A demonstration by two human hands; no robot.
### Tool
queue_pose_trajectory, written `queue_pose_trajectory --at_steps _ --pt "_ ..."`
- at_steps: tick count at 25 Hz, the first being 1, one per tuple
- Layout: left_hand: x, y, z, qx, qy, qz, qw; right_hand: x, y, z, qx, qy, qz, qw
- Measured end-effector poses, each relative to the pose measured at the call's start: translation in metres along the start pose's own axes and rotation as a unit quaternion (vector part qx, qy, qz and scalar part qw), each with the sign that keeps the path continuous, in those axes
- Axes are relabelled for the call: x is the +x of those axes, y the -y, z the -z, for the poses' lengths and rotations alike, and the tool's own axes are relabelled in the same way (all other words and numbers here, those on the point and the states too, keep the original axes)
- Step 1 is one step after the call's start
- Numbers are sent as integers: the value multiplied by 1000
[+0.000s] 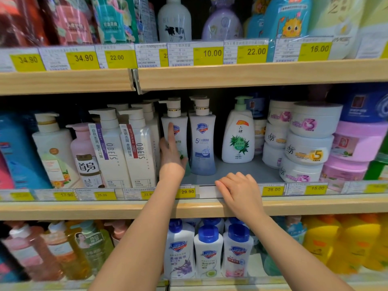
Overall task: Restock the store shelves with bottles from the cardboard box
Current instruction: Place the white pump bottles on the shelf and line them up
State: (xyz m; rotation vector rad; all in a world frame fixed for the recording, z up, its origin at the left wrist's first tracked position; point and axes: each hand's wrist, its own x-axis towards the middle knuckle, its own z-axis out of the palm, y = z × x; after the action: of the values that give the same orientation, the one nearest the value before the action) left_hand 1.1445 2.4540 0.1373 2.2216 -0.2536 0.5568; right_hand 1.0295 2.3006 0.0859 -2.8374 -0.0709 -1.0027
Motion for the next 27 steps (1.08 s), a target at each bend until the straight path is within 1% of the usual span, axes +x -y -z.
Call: queue_pose_trajectory --at_steps 2,5,7,8,10,11,13,15,17,21,27 --pt "-1 -1 1 2 3 2 1000 5 4 8 35 18 -30 999" --pt "-8 -4 2 52 15 0 999 35 5 15 132 28 -118 984" --pt "-17 -2 1 81 28 -17 996 65 3 12 220 25 -171 960" --pt "-22 1 2 74 32 -29 996 81 3 9 264 32 -197 944" --pt "-31 6 4 37 19 -44 998 103 5 -2 309 63 -231 920" --pt "-33 7 4 14 0 -37 999 110 6 -10 321 73 -232 915" --pt "-33 6 5 -19 -28 -12 999 116 8 -20 347 65 -224 908" --pt "-33 4 4 -27 -23 1 999 116 6 -24 383 49 -216 897" --pt "-34 4 4 -25 -13 0 1000 114 1 -24 412 54 -201 887" --pt "-34 2 5 -21 -7 2 1000 113 -3 -24 438 67 -171 880" --pt "-33 6 5 -8 -1 9 1000 112 -6 -28 435 78 -175 880"
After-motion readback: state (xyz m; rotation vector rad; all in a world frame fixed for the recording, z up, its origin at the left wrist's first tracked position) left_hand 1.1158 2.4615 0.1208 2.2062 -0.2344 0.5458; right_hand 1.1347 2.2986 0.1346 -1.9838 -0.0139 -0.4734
